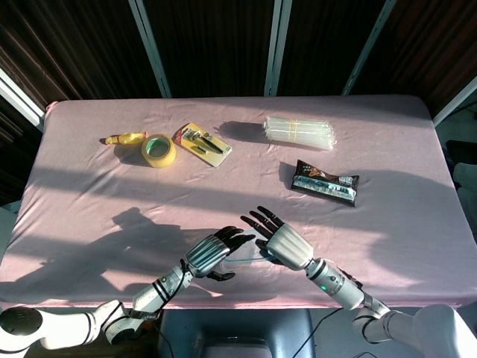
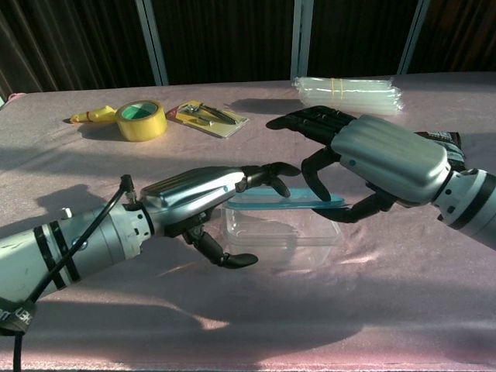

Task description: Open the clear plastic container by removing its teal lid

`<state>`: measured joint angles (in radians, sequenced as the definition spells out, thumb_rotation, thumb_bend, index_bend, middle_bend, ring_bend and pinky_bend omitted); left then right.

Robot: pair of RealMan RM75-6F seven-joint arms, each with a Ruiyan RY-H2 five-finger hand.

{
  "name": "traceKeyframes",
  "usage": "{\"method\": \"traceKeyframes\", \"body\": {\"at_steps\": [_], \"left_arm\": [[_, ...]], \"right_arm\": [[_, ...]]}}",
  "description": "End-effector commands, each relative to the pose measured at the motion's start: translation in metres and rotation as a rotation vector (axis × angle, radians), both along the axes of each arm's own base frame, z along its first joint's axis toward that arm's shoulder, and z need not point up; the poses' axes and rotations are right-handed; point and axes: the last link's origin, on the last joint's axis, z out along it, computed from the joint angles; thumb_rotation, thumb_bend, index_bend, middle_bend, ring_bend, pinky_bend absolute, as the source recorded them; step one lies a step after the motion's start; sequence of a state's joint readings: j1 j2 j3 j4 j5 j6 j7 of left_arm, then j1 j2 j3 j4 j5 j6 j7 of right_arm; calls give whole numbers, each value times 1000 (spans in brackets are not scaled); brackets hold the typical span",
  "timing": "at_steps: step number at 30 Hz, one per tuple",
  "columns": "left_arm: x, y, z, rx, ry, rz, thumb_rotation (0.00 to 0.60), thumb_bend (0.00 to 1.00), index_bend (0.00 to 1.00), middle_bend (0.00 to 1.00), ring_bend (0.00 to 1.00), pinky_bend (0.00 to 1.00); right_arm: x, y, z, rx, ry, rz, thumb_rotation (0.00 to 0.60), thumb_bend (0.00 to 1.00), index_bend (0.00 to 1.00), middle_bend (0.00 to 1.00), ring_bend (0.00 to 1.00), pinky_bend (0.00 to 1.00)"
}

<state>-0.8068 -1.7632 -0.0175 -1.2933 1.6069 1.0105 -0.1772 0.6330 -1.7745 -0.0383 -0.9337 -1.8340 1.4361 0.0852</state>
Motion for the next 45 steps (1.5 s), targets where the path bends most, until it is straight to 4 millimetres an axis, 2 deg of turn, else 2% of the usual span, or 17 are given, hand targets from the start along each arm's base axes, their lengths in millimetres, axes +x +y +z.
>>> {"method": "traceKeyframes", "body": {"at_steps": [1, 3, 5, 21, 31, 37, 39, 41, 42, 45], "left_arm": [[-2, 2, 3, 6, 1, 1, 600, 273, 0, 92, 3, 39], [-4, 4, 5, 8, 3, 5, 600, 276, 0, 25, 0, 20], [-6, 5, 7, 12, 6, 10, 600, 276, 0, 0, 0, 10], [-5, 4, 19, 58, -44, -46, 600, 275, 0, 0, 0, 21], [-16, 14, 34, 113, -31, -35, 600, 275, 0, 0, 0, 9], [-31, 24, 44, 149, -15, 10, 600, 275, 0, 0, 0, 8], [-37, 26, 46, 158, -11, 27, 600, 275, 0, 0, 0, 8], [-45, 28, 48, 165, -3, 47, 600, 275, 0, 0, 0, 7], [-48, 29, 49, 167, 1, 55, 600, 275, 0, 0, 0, 6], [-56, 30, 52, 173, 8, 71, 600, 276, 0, 0, 0, 3]], "right_arm": [[0, -1, 4, -12, -14, 6, 600, 785, 808, 172, 0, 0], [-1, -1, 7, -19, -19, 9, 600, 786, 807, 172, 0, 0], [-2, -1, 10, -26, -25, 13, 600, 786, 807, 172, 0, 0], [-20, -6, 39, -104, -22, -12, 600, 786, 807, 176, 0, 0], [-63, -8, 61, -149, 101, -90, 600, 786, 807, 176, 0, 0], [-87, -10, 53, -139, 194, -149, 600, 786, 781, 176, 0, 0], [-93, -11, 46, -138, 252, -169, 600, 785, 702, 176, 0, 0], [-98, -11, 37, -124, 299, -189, 600, 771, 573, 174, 0, 0], [-99, -10, 35, -122, 307, -198, 600, 732, 496, 167, 0, 0], [-101, -9, 33, -116, 324, -227, 600, 530, 272, 118, 0, 0]]}}
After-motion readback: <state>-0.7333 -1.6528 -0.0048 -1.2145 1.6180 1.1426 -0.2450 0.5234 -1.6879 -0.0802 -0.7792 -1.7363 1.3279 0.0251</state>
